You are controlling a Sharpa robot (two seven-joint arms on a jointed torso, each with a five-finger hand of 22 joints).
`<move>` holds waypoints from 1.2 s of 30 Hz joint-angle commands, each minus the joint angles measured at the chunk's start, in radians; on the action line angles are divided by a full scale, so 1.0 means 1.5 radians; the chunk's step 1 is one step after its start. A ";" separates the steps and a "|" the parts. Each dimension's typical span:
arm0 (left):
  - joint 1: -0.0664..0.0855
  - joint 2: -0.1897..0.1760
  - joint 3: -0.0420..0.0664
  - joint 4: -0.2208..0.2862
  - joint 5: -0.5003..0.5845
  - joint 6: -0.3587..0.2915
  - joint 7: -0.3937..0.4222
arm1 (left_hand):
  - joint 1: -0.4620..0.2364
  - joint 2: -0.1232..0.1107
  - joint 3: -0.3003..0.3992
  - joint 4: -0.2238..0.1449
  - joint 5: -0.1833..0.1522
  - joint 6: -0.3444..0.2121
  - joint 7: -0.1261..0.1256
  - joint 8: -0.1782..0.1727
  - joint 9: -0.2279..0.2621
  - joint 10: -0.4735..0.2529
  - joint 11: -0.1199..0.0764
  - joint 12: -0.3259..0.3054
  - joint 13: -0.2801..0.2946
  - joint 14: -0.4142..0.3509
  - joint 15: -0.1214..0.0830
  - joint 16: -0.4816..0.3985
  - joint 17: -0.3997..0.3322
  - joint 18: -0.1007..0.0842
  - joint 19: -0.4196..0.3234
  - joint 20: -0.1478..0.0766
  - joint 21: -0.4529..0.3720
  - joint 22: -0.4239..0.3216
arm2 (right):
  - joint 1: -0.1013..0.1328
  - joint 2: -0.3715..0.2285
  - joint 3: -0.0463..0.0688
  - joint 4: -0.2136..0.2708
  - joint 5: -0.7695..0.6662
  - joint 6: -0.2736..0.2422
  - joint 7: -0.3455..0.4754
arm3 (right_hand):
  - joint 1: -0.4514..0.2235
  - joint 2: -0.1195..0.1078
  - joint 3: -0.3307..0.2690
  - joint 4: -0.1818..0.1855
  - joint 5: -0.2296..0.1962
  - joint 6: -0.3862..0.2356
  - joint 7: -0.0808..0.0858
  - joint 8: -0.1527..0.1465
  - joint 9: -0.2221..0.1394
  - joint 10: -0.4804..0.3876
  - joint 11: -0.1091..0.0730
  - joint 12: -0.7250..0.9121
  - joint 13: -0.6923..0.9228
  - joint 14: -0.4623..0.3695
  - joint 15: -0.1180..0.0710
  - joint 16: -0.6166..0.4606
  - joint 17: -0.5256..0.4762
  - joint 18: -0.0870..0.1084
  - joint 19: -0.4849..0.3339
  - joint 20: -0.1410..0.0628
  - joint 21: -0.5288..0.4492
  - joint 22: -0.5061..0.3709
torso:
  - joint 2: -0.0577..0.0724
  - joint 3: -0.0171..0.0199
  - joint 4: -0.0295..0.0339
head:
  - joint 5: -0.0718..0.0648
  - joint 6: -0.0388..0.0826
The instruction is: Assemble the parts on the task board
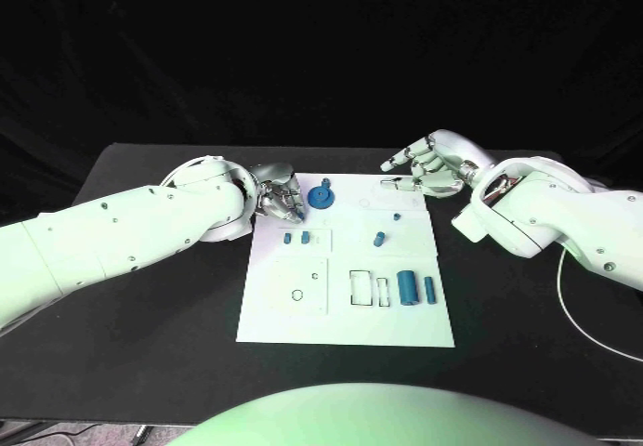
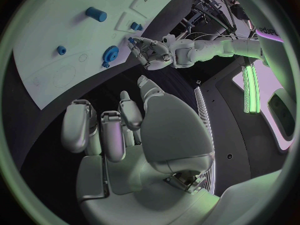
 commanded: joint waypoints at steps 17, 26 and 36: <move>0.000 0.011 -0.001 -0.009 -0.052 0.008 -0.005 | -0.007 0.000 0.002 0.001 -0.003 0.005 -0.001 0.000 0.001 0.005 0.000 -0.004 0.001 0.012 -0.001 0.004 0.001 -0.008 0.019 0.001 0.001 0.002 | 0.000 0.000 0.000 0.002 -0.002 0.008 0.003 | 0.000 0.006 -0.002 0.002 0.004 0.004 -0.001 0.002 0.001 0.003 0.000 0.004 0.001 0.050 -0.003 -0.002 0.088 0.012 0.000 -0.002 -0.003 0.000 | 0.001 -0.0005 0.0001 | 0.001 0.000; -0.003 0.019 -0.004 -0.016 -0.054 0.017 -0.007 | -0.007 0.000 0.002 0.001 -0.003 0.005 -0.001 0.000 0.001 0.005 0.000 -0.004 0.001 0.012 -0.001 0.004 0.001 -0.008 0.019 0.001 0.001 0.002 | 0.000 0.000 0.000 0.002 -0.002 0.009 0.003 | 0.000 0.006 -0.002 0.002 0.004 0.004 -0.001 0.002 0.001 0.003 0.000 0.004 0.001 0.050 -0.003 -0.002 0.088 0.012 0.000 -0.002 -0.003 0.000 | 0.000 -0.0004 0.0006 | 0.000 0.000; -0.003 0.018 -0.004 -0.015 -0.054 0.025 -0.010 | -0.008 0.000 0.002 0.001 -0.003 0.006 -0.001 0.000 0.001 0.005 0.000 -0.004 0.001 0.012 -0.002 0.004 -0.001 -0.008 0.019 0.001 -0.001 0.001 | 0.000 0.001 0.000 0.002 -0.002 0.010 0.003 | 0.000 0.006 -0.002 0.002 0.004 0.004 -0.001 0.002 0.001 0.003 0.000 0.004 0.001 0.050 -0.003 -0.002 0.088 0.012 0.000 -0.002 -0.003 0.000 | 0.000 0.0000 0.0004 | 0.001 0.000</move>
